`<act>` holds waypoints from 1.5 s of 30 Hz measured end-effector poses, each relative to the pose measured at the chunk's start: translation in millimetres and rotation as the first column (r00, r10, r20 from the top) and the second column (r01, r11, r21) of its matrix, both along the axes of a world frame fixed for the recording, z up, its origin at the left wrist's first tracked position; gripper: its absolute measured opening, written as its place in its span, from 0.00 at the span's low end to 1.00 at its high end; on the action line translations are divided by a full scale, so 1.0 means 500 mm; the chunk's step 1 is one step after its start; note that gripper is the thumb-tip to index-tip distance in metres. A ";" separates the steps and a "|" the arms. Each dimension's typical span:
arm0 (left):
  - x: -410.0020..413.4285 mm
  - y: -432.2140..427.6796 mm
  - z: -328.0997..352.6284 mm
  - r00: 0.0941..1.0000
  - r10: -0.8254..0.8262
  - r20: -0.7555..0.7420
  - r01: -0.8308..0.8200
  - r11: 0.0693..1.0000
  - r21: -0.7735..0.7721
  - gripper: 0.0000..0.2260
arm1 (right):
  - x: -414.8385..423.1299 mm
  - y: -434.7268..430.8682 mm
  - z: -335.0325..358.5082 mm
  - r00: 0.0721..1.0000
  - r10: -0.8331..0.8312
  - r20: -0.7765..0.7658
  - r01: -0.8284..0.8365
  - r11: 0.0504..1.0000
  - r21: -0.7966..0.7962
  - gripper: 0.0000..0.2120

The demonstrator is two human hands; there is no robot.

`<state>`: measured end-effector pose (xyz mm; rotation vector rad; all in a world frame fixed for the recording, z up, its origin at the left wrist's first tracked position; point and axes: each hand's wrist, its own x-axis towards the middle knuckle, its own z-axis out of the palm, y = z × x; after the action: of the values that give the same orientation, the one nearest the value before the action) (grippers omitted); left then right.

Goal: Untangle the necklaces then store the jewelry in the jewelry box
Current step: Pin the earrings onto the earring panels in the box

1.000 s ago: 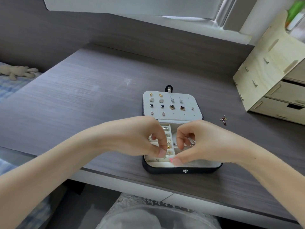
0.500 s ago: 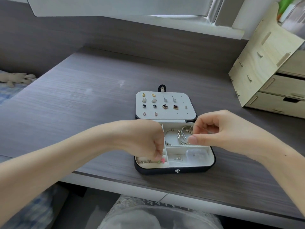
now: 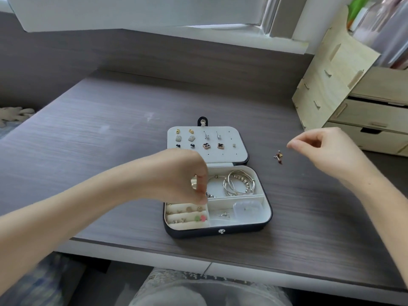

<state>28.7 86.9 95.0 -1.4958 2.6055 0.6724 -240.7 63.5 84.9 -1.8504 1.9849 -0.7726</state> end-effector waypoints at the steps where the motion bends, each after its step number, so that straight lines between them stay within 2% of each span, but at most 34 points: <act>1: -0.002 -0.005 0.004 1.000 0.016 -0.017 -0.017 1.000 -0.004 0.06 | -0.011 -0.011 -0.014 0.997 -0.027 -0.074 0.026 1.000 -0.013 0.07; 3: -0.004 -0.015 0.011 0.997 0.052 -0.063 -0.052 0.999 -0.008 0.06 | -0.026 -0.025 -0.040 0.980 -0.048 -0.193 0.046 0.999 -0.017 0.07; 6: -0.006 -0.030 0.019 0.986 0.081 -0.148 -0.087 0.996 -0.031 0.07 | -0.029 -0.030 -0.068 0.960 -0.019 -0.279 0.011 0.999 -0.031 0.06; 11: -0.012 -0.047 0.024 0.961 0.114 -0.254 -0.138 0.987 -0.080 0.06 | -0.032 -0.048 -0.098 0.937 -0.033 -0.347 -0.007 0.994 -0.113 0.05; 18: -0.011 -0.053 0.019 0.934 0.154 -0.323 -0.180 0.982 -0.053 0.07 | -0.031 -0.066 -0.116 0.930 -0.022 -0.367 -0.047 0.983 -0.178 0.04; 20: -0.006 -0.051 0.019 0.916 0.167 -0.365 -0.199 0.979 -0.051 0.07 | -0.021 -0.055 -0.101 0.951 -0.051 -0.306 -0.024 0.971 -0.236 0.04; 23: 0.013 -0.040 0.011 0.886 0.182 -0.427 -0.226 0.973 -0.054 0.06 | 0.034 -0.013 -0.053 0.998 0.045 -0.052 -0.057 0.966 -0.251 0.04; 26: 0.040 -0.017 -0.005 0.838 0.209 -0.503 -0.274 0.960 -0.057 0.05 | 0.117 0.056 -0.007 0.936 0.310 0.166 -0.282 0.944 -0.173 0.06; 28: 0.059 -0.002 -0.020 0.793 0.249 -0.556 -0.329 0.943 -0.047 0.05 | 0.162 0.095 0.002 0.851 0.487 0.195 -0.473 0.874 -0.114 0.07; 30: 0.078 0.010 -0.036 0.753 0.289 -0.591 -0.379 0.925 -0.030 0.06 | 0.194 0.114 -0.010 0.780 0.612 0.127 -0.605 0.790 -0.095 0.06; 32: 0.094 0.020 -0.049 0.725 0.320 -0.610 -0.404 0.915 -0.001 0.07 | 0.217 0.119 -0.032 0.727 0.687 -0.028 -0.682 0.716 -0.146 0.04; 36: 0.112 0.035 -0.062 0.698 0.348 -0.625 -0.419 0.907 0.038 0.07 | 0.244 0.129 -0.068 0.659 0.693 -0.292 -0.752 0.613 -0.243 0.09; 40: 0.118 0.039 -0.069 0.684 0.351 -0.639 -0.417 0.907 0.052 0.06 | 0.254 0.137 -0.076 0.678 0.614 -0.404 -0.734 0.595 -0.328 0.24; 45: 0.116 0.039 -0.071 0.667 0.342 -0.662 -0.409 0.911 0.059 0.08 | 0.263 0.151 -0.076 0.662 0.550 -0.510 -0.732 0.620 -0.282 0.33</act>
<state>86.6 106.4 59.7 -2.2031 2.8170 1.3700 -109.2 139.3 47.0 -2.9576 1.1056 -0.7209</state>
